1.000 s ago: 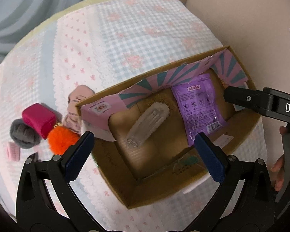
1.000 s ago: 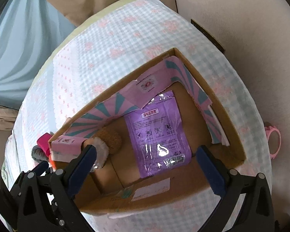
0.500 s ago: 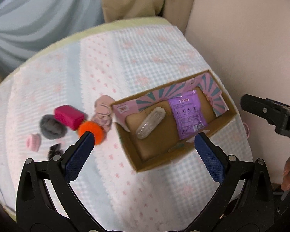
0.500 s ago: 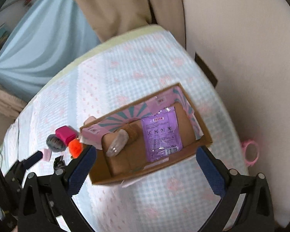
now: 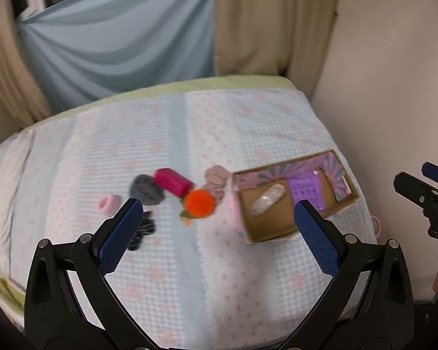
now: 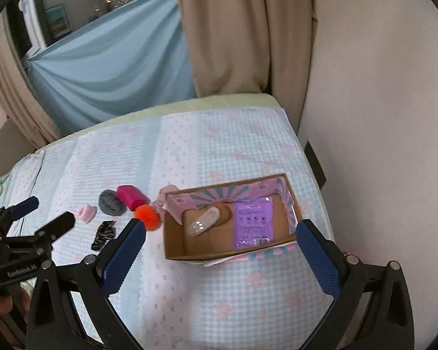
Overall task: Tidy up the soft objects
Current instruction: 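Lift both tools out of the box and move back over the items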
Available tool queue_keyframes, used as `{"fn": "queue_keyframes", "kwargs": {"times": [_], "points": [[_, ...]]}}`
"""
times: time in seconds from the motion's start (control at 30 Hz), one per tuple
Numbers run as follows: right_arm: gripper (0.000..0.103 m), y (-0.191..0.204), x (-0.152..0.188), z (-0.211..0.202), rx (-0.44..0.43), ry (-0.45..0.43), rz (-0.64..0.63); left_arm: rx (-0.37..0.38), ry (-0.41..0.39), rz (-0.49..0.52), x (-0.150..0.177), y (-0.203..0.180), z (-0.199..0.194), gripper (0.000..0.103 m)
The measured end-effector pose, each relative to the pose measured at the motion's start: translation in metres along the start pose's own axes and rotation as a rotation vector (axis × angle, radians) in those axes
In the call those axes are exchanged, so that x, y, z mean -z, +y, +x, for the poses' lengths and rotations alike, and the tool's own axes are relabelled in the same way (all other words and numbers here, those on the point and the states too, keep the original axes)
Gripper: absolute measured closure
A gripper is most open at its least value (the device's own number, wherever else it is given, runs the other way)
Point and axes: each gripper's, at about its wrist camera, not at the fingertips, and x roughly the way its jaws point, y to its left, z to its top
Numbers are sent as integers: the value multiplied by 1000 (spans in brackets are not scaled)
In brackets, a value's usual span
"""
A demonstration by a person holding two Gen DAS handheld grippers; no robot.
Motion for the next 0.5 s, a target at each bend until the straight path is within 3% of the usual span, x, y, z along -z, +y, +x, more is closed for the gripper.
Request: {"fn": "queue_keyframes", "kwargs": {"times": [0.27, 0.5], "points": [[0, 42, -1, -10, -87, -58, -66, -111, -37, -108, 19, 70, -24, 0], [0, 95, -7, 6, -142, -60, -125, -116, -46, -189, 30, 143, -17, 0]]}}
